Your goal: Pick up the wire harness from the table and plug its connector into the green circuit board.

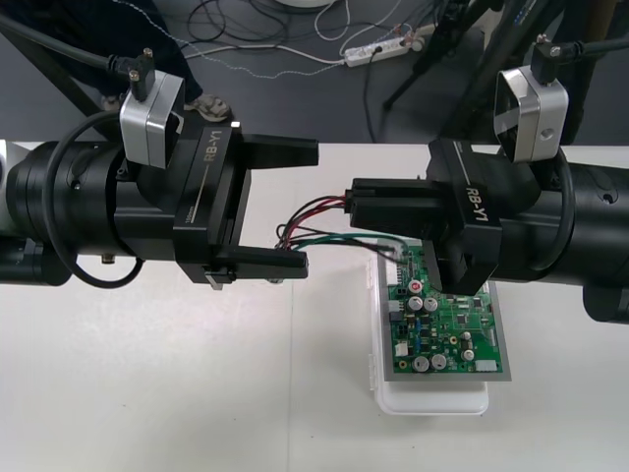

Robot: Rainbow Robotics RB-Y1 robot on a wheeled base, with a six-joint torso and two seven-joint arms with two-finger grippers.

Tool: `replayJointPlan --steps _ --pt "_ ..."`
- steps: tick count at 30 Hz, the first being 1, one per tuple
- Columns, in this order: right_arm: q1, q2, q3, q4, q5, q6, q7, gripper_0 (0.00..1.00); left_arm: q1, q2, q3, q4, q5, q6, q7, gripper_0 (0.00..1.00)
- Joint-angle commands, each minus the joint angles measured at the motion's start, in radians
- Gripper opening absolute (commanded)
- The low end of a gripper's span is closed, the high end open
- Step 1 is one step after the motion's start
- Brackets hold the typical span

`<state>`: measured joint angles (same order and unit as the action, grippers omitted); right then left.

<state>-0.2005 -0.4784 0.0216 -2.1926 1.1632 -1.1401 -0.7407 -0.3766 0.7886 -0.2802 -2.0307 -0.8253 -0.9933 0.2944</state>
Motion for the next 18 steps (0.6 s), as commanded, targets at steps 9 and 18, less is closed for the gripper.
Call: replayJointPlan --steps 9,18 --pt "-0.010 0.043 -0.032 -0.010 -0.019 -0.015 0.101 0.00 0.008 -0.038 -0.007 -0.028 0.029 -0.013 0.178 1.00" --pt "0.006 0.041 -0.034 -0.012 -0.023 -0.016 0.192 0.00 -0.019 0.003 -0.008 -0.028 0.029 -0.013 0.192 1.00"
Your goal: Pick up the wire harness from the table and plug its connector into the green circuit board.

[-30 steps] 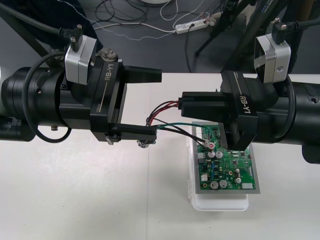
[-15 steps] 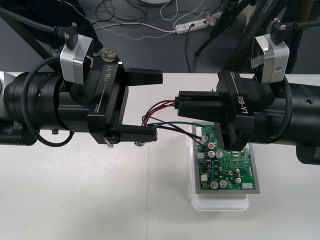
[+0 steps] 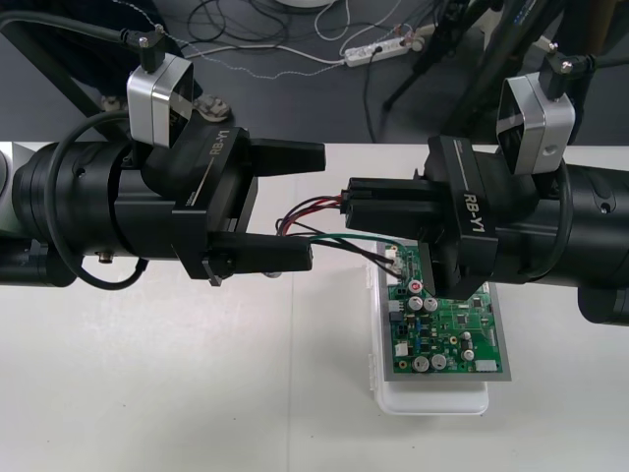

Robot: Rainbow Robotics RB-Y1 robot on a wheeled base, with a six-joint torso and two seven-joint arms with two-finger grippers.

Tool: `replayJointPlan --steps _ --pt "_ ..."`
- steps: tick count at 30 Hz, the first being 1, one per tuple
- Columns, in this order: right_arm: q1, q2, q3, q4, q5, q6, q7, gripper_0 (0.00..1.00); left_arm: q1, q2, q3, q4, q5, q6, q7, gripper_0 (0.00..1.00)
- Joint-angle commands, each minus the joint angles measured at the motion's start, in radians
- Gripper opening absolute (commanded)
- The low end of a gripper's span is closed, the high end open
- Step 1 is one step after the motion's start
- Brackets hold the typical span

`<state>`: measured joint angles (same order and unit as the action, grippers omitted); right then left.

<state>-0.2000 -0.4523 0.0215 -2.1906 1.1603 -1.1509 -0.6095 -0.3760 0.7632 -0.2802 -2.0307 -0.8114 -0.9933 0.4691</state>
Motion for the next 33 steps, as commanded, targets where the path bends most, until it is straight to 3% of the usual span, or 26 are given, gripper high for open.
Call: replayJointPlan --steps 1,18,33 --pt "0.007 0.015 -0.034 -0.014 -0.021 -0.006 0.059 0.00 -0.021 0.030 -0.008 -0.028 0.015 -0.013 0.016 1.00" --pt "0.010 0.010 -0.034 -0.012 0.009 -0.007 0.212 0.00 -0.067 0.028 -0.008 -0.032 -0.015 -0.013 -0.023 1.00" --pt "0.010 0.010 -0.034 -0.012 0.010 -0.007 0.212 0.00 -0.072 0.005 -0.008 -0.032 -0.072 -0.013 -0.090 1.00"
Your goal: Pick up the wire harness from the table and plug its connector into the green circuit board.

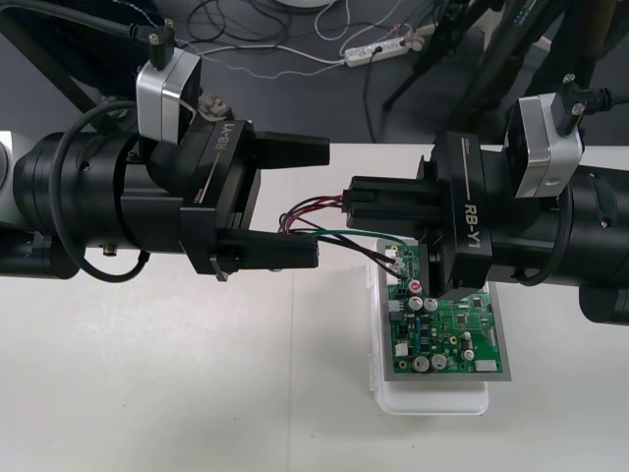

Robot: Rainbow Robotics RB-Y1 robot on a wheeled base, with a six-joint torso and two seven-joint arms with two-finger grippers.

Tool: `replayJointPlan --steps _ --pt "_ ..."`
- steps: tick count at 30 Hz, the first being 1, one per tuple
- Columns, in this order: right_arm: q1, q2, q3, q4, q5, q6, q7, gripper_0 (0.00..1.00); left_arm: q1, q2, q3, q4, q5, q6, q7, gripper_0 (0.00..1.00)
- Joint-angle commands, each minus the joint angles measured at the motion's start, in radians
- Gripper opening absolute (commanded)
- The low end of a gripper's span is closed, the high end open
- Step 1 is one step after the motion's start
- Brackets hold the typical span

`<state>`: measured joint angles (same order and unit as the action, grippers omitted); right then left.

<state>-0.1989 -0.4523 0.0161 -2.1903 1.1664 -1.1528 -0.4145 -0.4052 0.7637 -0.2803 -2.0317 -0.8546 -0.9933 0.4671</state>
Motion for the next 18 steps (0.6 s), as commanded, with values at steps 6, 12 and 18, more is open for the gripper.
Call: replayJointPlan --steps 6,12,18 --pt "0.009 0.010 -0.028 -0.014 0.002 -0.001 0.014 0.00 -0.044 0.005 -0.008 -0.032 -0.018 -0.008 -0.123 1.00" --pt "0.007 0.012 -0.028 -0.014 0.004 0.001 0.017 0.00 -0.058 0.000 -0.008 -0.045 -0.004 0.008 -0.139 1.00" --pt "0.007 0.010 -0.028 -0.014 0.002 0.001 0.019 0.00 -0.061 0.002 -0.008 -0.074 -0.003 0.036 -0.153 1.00"
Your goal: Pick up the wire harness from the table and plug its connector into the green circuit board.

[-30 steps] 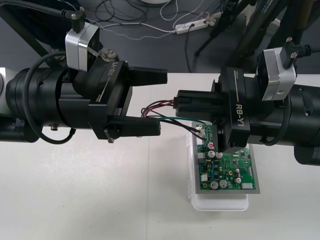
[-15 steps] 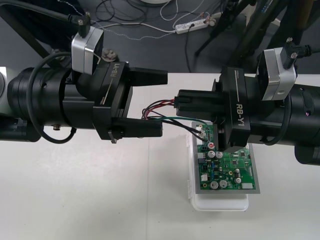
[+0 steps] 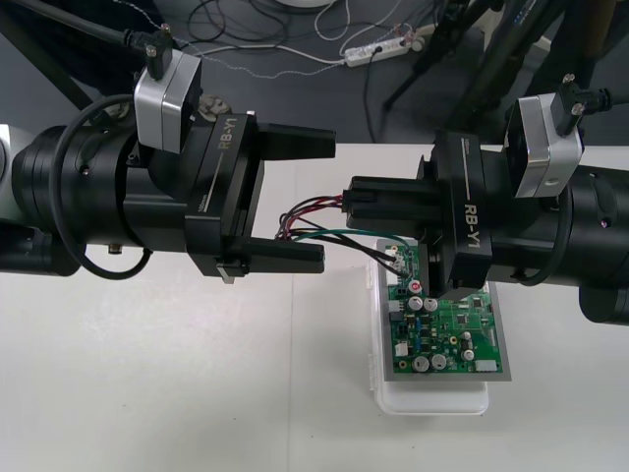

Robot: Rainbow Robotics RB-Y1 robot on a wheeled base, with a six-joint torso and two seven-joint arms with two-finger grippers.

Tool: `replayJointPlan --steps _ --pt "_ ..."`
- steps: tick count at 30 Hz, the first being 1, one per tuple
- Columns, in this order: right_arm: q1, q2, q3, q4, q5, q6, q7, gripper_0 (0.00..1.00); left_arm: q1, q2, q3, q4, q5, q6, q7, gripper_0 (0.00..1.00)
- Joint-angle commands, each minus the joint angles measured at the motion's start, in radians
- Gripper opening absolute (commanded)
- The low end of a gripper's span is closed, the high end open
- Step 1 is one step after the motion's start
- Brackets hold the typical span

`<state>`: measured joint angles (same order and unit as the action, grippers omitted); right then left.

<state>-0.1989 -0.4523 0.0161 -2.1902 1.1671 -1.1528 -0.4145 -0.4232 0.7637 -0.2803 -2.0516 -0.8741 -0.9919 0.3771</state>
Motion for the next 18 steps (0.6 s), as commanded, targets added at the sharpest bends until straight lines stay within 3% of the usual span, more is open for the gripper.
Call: replayJointPlan --steps 1,18 --pt "0.007 0.012 -0.028 -0.014 0.002 0.001 0.019 0.00 -0.043 0.002 -0.008 -0.056 0.017 0.036 -0.066 1.00" --pt "0.010 0.012 -0.027 -0.014 0.003 0.004 0.025 0.00 -0.043 0.016 -0.008 -0.058 -0.014 0.035 -0.102 1.00"
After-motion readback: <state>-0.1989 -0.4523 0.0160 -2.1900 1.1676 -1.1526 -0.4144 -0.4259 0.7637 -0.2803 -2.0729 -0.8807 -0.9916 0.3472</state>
